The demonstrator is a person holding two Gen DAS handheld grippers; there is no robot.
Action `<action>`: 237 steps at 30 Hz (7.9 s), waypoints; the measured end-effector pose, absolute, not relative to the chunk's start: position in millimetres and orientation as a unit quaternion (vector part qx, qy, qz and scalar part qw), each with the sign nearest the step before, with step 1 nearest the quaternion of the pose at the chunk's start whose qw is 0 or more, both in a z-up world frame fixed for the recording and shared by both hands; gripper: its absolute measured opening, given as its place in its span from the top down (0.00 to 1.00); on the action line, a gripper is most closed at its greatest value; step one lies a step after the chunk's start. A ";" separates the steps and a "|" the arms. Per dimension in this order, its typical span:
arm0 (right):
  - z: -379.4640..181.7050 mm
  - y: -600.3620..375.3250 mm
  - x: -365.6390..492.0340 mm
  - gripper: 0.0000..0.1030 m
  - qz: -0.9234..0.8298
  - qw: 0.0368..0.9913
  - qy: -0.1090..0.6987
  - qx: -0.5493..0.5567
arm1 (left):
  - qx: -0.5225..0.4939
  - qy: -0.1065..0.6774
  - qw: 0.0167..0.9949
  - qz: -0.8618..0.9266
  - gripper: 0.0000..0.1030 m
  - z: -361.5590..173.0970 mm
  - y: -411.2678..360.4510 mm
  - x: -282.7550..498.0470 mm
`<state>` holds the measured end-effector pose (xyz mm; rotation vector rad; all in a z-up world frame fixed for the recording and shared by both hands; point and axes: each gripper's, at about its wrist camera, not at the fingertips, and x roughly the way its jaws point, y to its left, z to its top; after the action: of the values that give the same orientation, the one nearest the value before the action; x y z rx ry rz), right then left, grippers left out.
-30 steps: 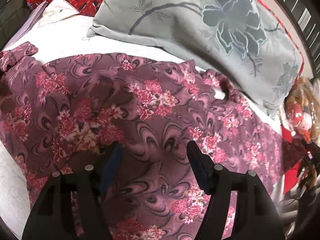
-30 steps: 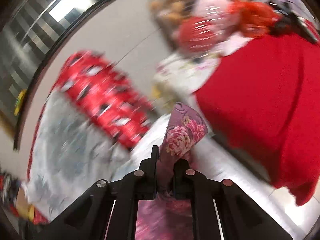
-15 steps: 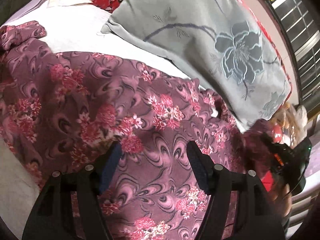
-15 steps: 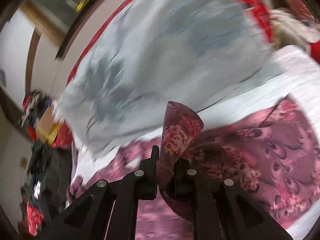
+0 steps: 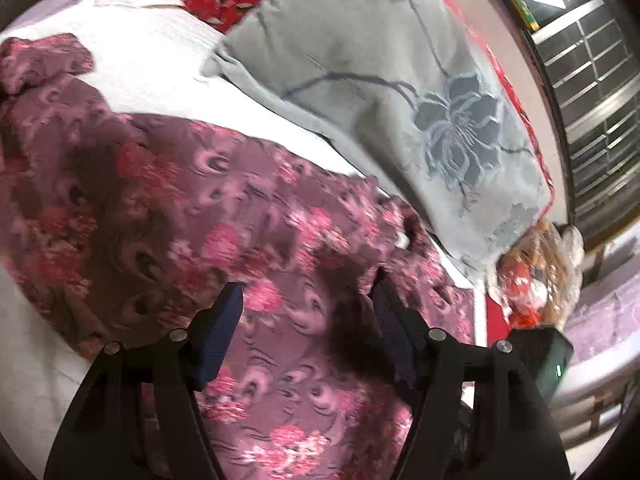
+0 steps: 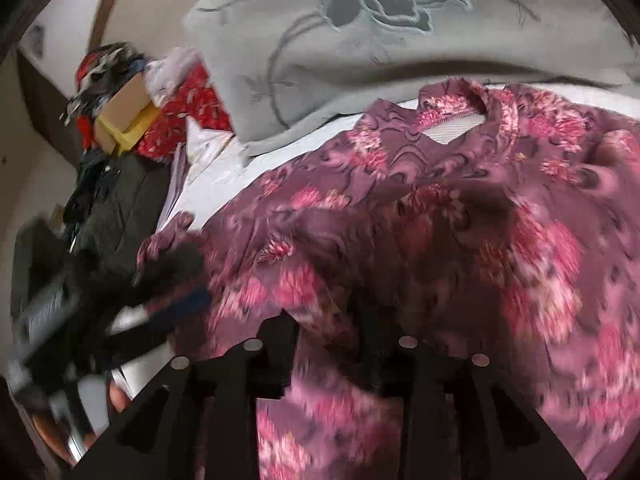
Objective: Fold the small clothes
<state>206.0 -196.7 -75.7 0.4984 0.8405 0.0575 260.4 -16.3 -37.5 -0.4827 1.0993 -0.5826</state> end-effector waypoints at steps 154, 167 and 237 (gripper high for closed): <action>-22.9 -259.2 176.7 0.90 0.001 0.898 0.262 0.354 | -0.322 0.522 0.749 -0.250 0.26 -73.9 24.8 250.2; -80.3 -333.5 104.8 0.35 -0.101 0.845 0.286 0.442 | -0.339 0.522 0.741 -0.252 0.26 -78.8 28.4 248.6; -165.7 -289.8 -180.1 0.84 0.050 0.788 0.438 0.430 | 0.009 0.682 0.689 -0.245 0.85 -63.3 87.9 1.7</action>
<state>-180.1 -289.8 -165.7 0.9274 0.9430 0.1071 1.7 87.9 -63.3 0.0205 1.5247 -0.5479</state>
